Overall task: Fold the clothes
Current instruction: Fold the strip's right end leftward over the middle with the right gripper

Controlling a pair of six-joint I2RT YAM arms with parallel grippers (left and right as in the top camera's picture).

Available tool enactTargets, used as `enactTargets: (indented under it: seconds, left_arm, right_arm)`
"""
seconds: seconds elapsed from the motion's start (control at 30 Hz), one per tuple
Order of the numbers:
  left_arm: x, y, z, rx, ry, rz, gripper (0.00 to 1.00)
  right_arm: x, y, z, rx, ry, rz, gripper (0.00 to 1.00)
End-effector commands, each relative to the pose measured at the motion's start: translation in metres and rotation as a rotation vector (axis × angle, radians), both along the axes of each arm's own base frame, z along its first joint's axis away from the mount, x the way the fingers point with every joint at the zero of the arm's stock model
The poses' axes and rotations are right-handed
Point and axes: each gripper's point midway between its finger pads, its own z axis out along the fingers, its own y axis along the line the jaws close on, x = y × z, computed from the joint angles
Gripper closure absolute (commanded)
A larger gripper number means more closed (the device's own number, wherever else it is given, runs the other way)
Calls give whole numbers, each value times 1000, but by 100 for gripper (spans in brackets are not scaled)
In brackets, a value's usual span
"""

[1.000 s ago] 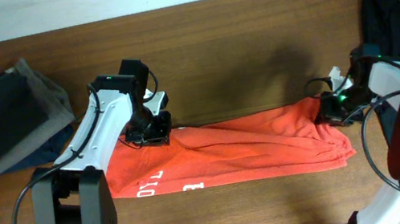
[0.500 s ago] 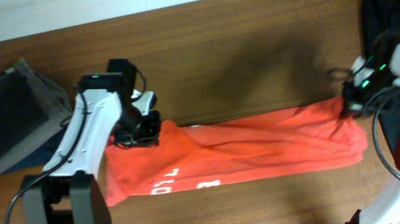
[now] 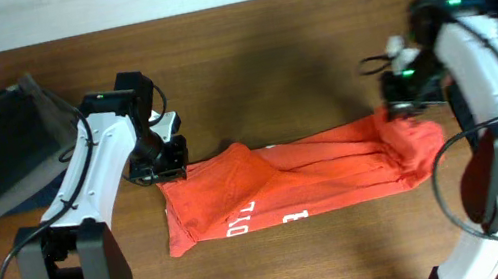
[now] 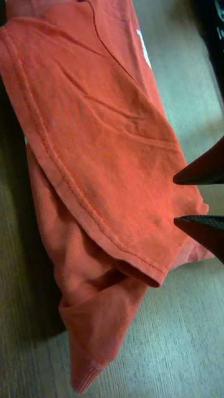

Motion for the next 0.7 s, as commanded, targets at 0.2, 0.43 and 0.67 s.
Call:
enactTargets:
  seconds: [0.2, 0.43, 0.67]
  left_arm:
    - [5, 0, 12, 0, -39, -4, 83]
    - [5, -1, 12, 0, -39, -4, 83]
    - [4, 0, 12, 0, -38, -4, 82]
  right_arm:
    - [-8, 118, -24, -8, -46, 165, 95]
    - [-16, 170, -47, 13, -108, 246, 90]
    - [-20, 196, -54, 34, -155, 310, 68]
